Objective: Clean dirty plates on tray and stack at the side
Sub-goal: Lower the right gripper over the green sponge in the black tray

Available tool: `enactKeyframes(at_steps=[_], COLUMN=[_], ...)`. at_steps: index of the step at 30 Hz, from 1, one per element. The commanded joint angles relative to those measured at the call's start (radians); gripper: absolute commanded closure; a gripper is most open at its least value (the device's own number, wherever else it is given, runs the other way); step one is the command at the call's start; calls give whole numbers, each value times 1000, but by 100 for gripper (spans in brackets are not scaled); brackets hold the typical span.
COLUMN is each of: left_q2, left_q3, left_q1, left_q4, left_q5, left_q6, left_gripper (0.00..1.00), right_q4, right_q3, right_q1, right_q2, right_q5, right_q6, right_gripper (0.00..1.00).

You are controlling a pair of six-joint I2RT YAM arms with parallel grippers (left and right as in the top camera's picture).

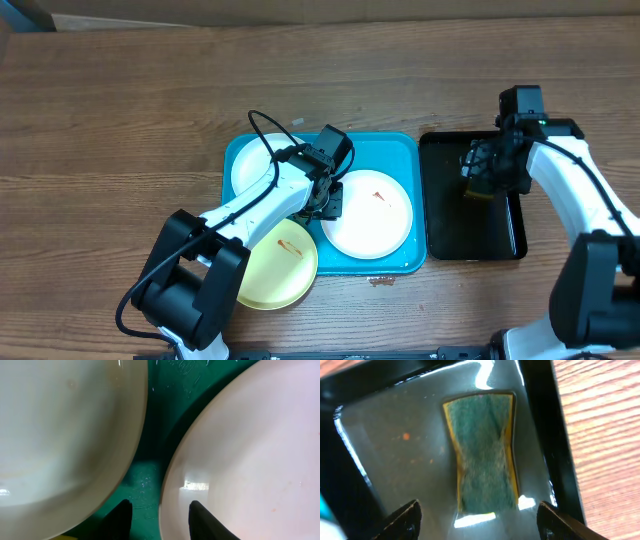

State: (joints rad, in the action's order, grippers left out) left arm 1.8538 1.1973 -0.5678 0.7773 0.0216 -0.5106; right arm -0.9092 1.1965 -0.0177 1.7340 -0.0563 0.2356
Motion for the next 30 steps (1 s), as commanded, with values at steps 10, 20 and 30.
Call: enactKeyframes(at_steps=[10, 20, 30], left_q2=[18, 18, 18], left_q3=[-6, -6, -6], left_q1=[4, 4, 4], left_q4=[0, 1, 0], left_q5=[9, 9, 9], left_q6=[-2, -2, -2], left_gripper=[60, 59, 56], right_q4=[11, -9, -169], right_q3=[-14, -18, 88], right_q1=[6, 6, 6], right_q2=[130, 130, 130], right_q5=[-10, -1, 65], right_q6=[5, 5, 3], right_gripper=[37, 69, 48])
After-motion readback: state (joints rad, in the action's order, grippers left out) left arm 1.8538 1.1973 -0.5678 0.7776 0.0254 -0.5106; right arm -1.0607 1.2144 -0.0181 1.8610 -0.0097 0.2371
